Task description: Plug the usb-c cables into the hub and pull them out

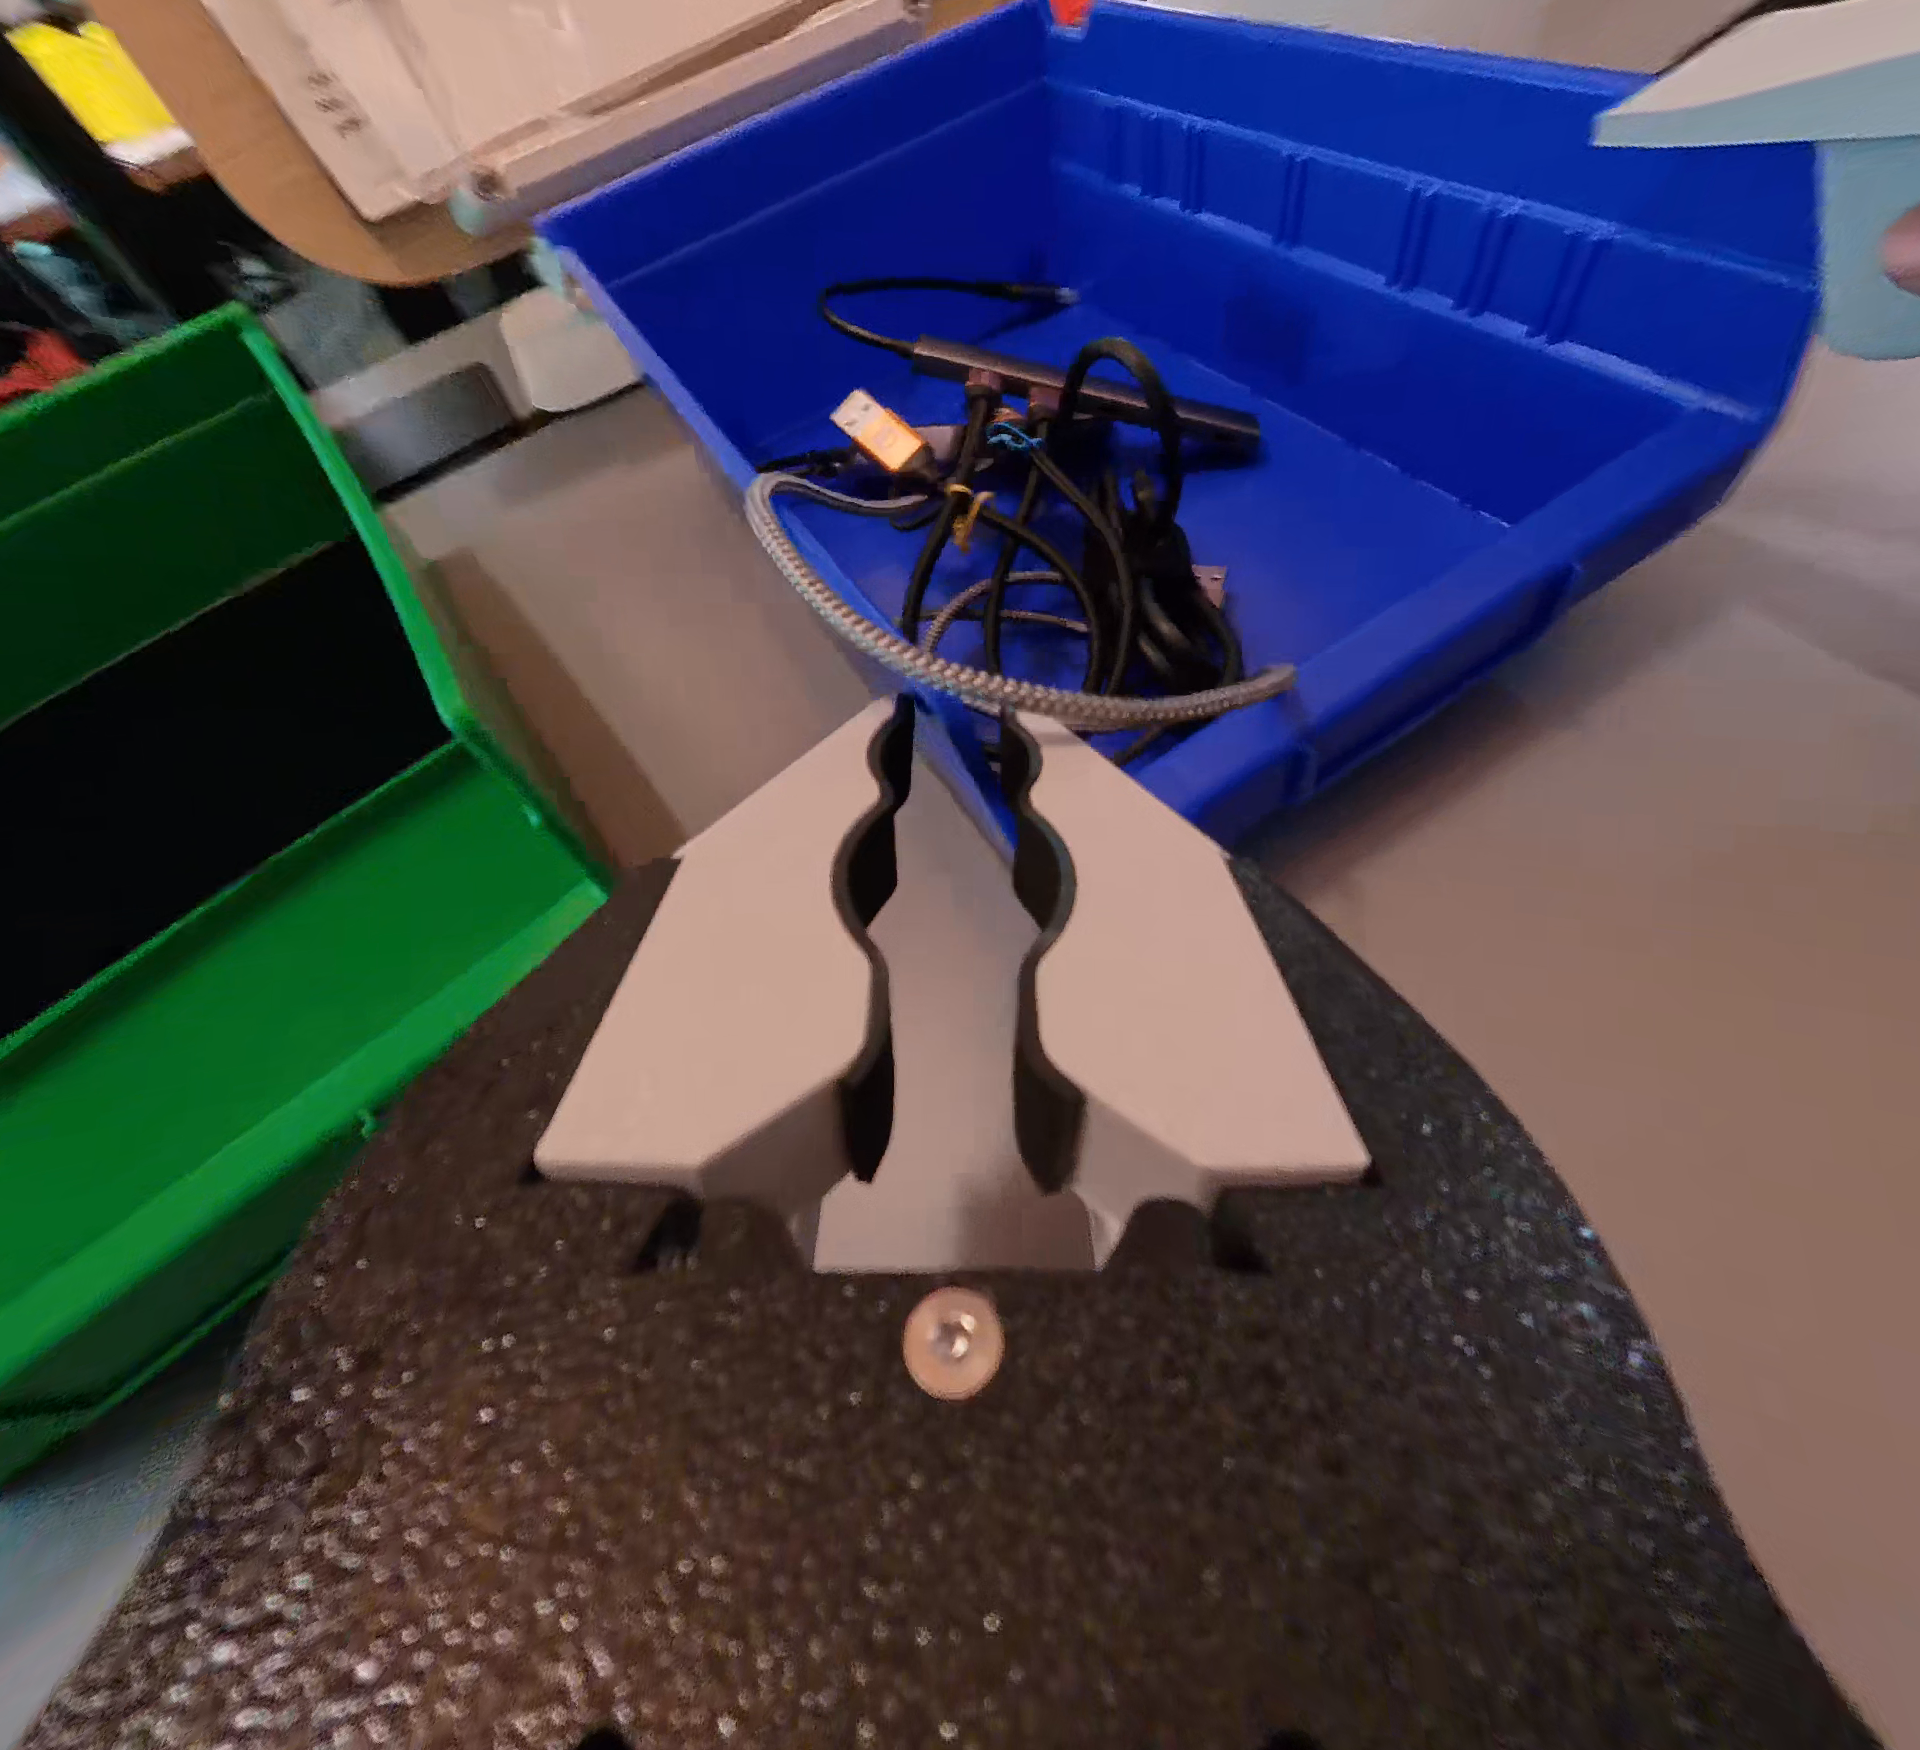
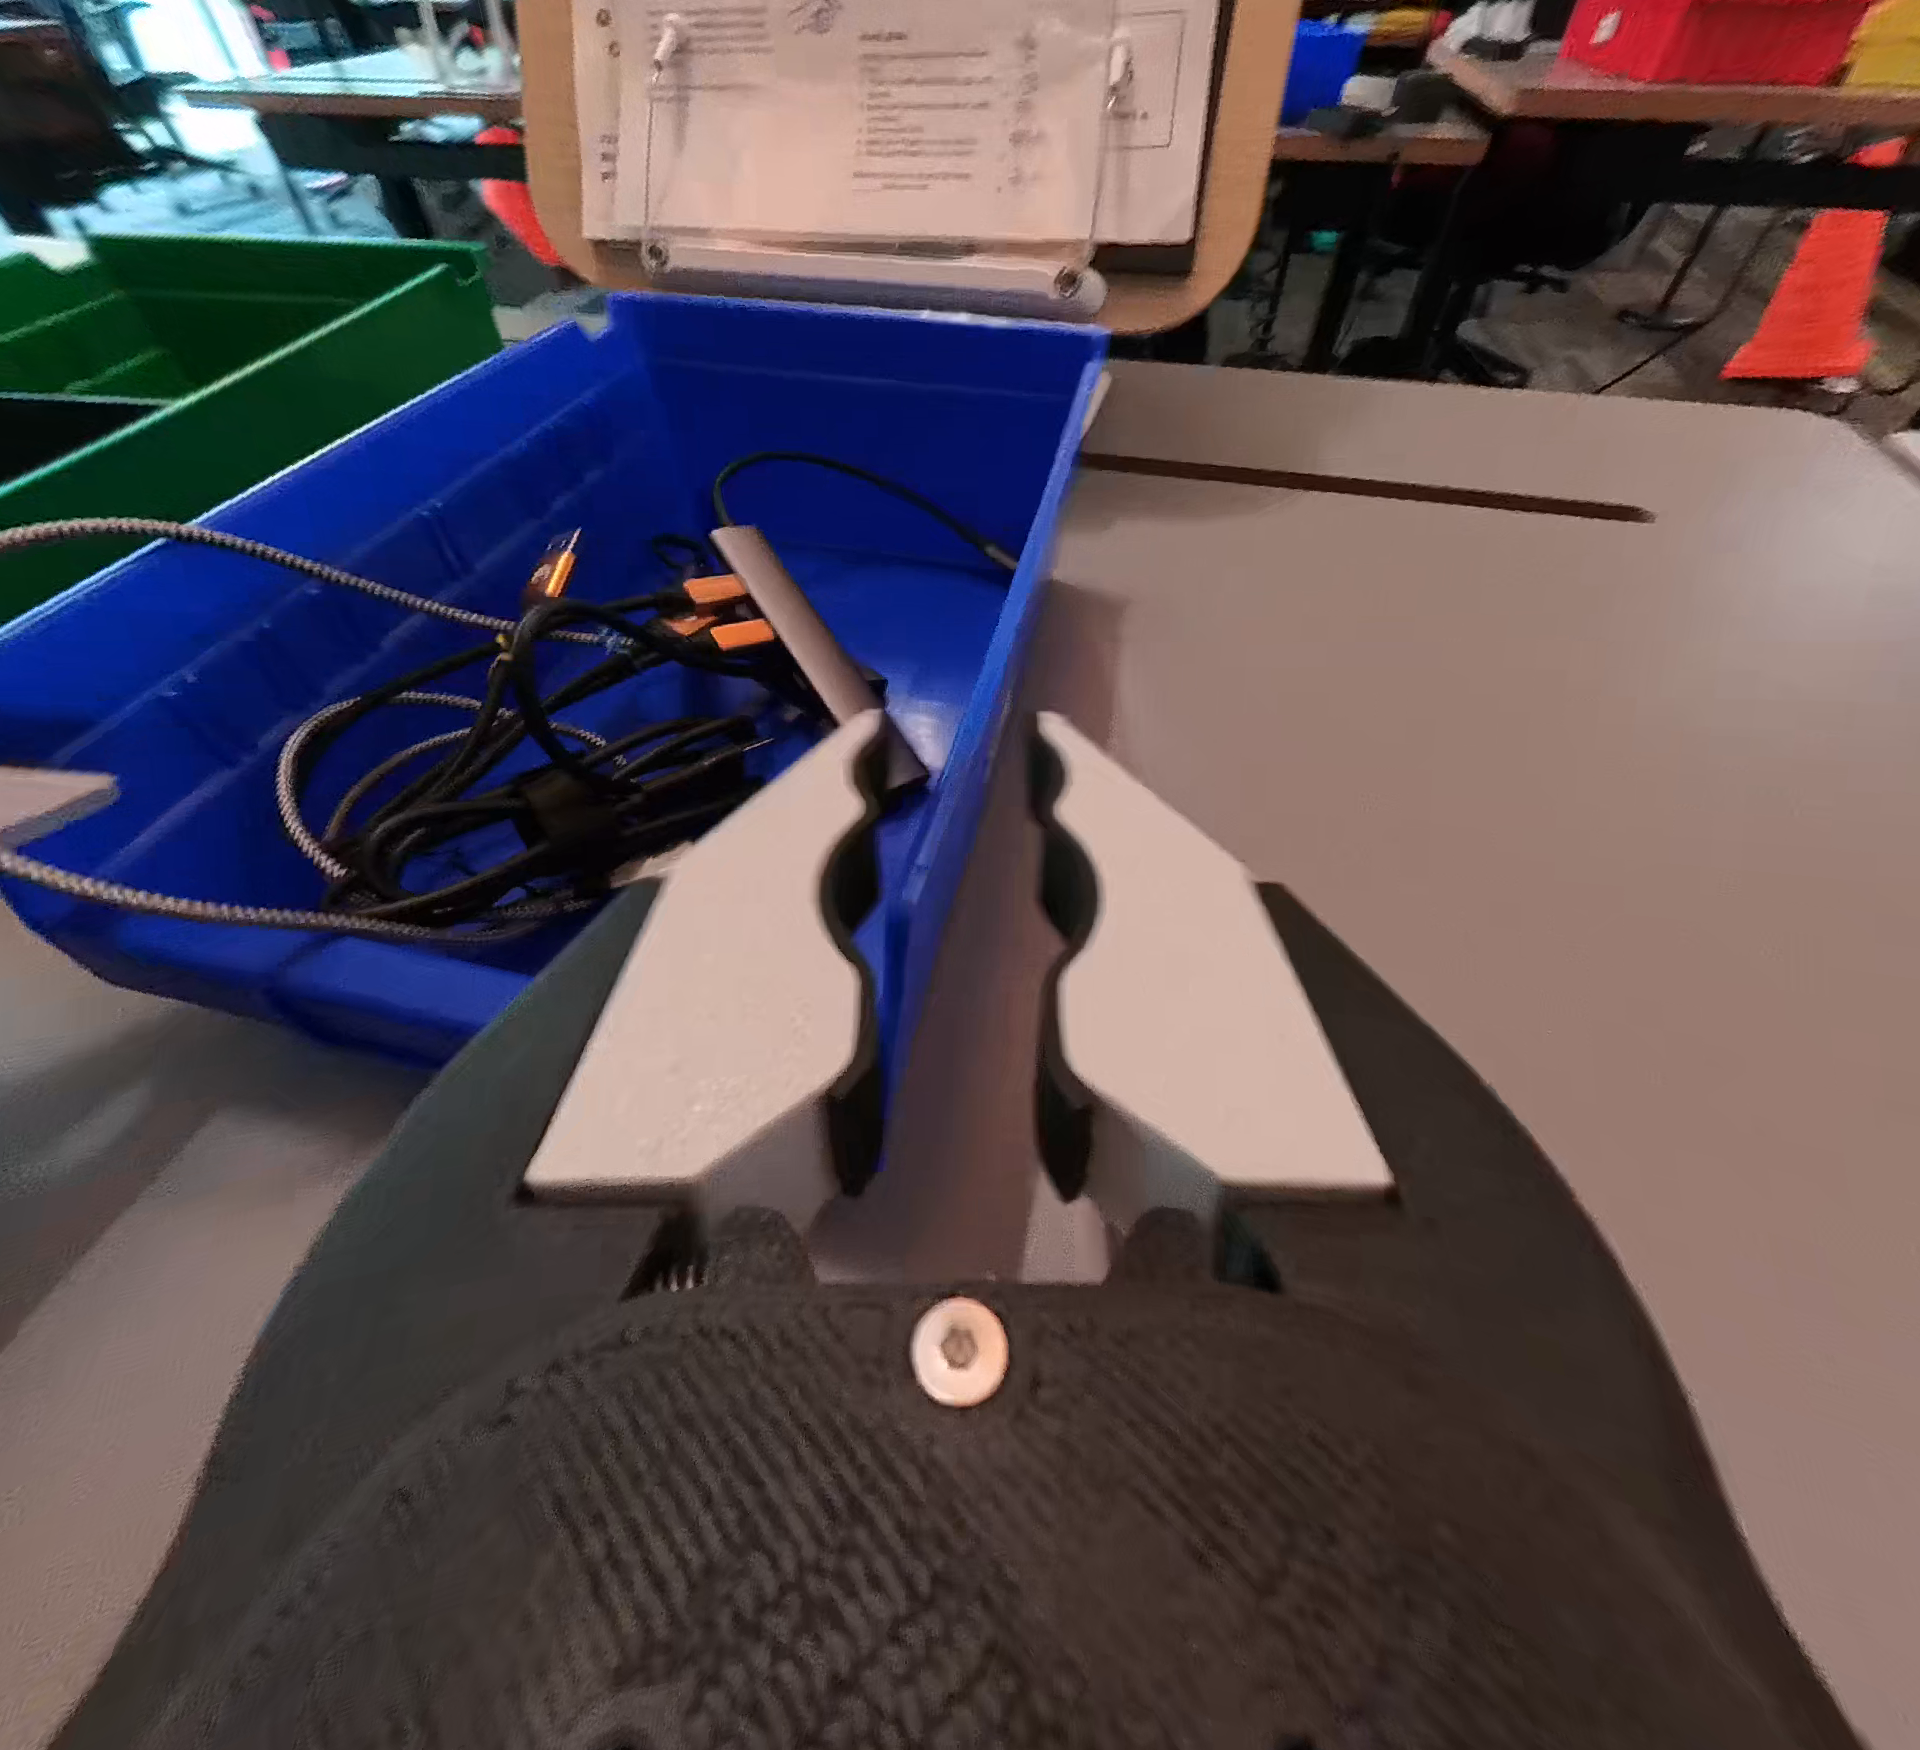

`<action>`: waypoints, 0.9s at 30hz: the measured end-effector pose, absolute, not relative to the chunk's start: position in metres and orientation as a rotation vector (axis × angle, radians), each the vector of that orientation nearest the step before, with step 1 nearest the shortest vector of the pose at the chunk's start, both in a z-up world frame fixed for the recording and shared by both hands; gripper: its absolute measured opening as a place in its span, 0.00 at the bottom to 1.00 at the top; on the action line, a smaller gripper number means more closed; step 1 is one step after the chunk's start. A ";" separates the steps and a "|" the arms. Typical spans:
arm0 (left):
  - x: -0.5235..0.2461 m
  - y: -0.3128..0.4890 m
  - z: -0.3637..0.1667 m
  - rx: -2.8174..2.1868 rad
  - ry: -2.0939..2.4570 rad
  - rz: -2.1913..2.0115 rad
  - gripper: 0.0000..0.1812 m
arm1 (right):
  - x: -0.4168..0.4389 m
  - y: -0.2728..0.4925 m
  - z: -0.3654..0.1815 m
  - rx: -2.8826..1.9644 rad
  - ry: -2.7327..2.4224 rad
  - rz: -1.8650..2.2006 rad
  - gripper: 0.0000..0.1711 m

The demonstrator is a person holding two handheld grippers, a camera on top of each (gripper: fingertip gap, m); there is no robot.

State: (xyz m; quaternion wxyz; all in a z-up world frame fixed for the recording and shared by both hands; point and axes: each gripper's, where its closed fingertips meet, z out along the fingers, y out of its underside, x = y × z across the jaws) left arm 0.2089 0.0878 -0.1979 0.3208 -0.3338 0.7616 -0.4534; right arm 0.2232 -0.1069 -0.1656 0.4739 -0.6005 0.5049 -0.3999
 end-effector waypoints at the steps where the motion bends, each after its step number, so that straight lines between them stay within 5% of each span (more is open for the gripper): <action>1: 0.202 0.092 -0.198 -0.878 2.049 -1.226 0.09 | 0.218 -0.106 -0.156 -1.455 1.235 -1.027 0.24; 3: 0.187 0.105 -0.193 -0.866 2.126 -1.263 0.19 | 0.203 -0.081 -0.119 -1.387 1.126 -1.087 0.38; 6: 0.177 0.143 -0.165 -0.848 2.133 -1.309 0.24 | 0.164 0.024 -0.073 -1.319 0.836 -0.920 0.37; 12: 0.219 0.291 -0.115 -1.221 1.594 -1.323 0.30 | 0.168 0.178 -0.130 -1.455 0.815 -0.830 0.43; 20: 0.251 0.363 -0.185 -1.445 1.490 -1.192 0.39 | 0.224 0.179 -0.166 -1.435 1.093 -0.924 0.50; 27: 0.262 0.362 -0.211 -1.455 1.519 -1.118 0.40 | 0.232 0.181 -0.166 -1.402 1.122 -0.973 0.32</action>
